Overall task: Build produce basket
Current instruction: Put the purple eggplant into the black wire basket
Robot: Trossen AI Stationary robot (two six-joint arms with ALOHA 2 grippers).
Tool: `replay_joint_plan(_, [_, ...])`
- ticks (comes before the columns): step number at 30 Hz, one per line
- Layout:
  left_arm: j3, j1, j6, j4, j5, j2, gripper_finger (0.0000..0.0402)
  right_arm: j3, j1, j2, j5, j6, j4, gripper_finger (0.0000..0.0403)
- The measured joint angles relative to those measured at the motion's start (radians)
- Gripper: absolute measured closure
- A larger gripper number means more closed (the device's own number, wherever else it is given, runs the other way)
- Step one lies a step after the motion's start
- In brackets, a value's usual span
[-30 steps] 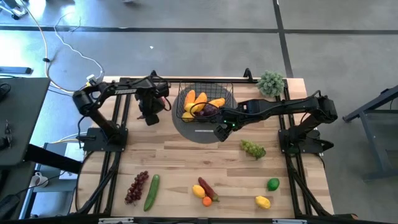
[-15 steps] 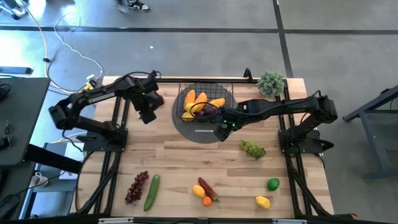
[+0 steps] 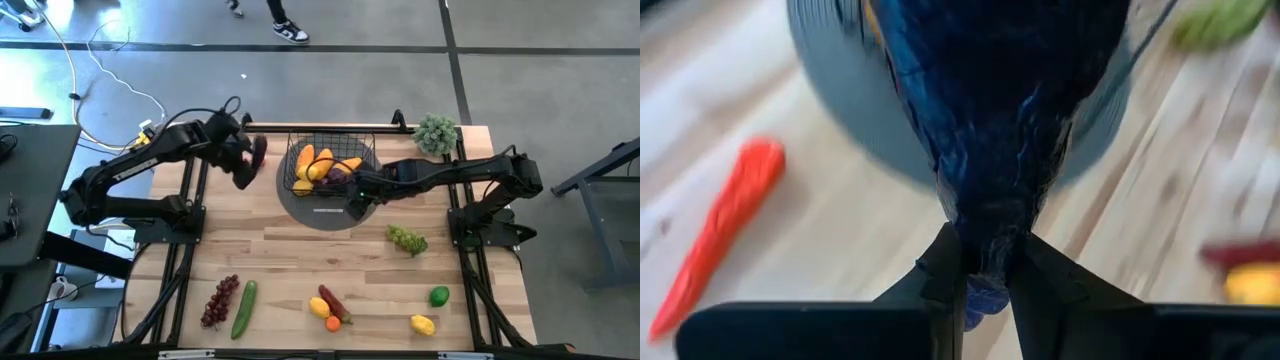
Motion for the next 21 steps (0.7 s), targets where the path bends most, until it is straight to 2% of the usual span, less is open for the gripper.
replay_joint_plan(8, [0.0, -0.014, -0.157, 0.28, 0.035, -0.005, 0.0357, 0.0, -0.053, 0.0, 0.088, -0.046, 0.001, 0.0084])
replay_joint_plan(15, [0.0, -0.076, -0.264, 0.493, 0.014, 0.0, 0.0357, 0.0, -0.14, 0.0, 0.103, -0.091, 0.023, 0.0084])
replay_joint_plan(21, [0.0, -0.148, -0.313, 0.554, -0.096, 0.037, 0.0357, 0.0, -0.228, 0.0, 0.1, -0.161, 0.027, 0.0084])
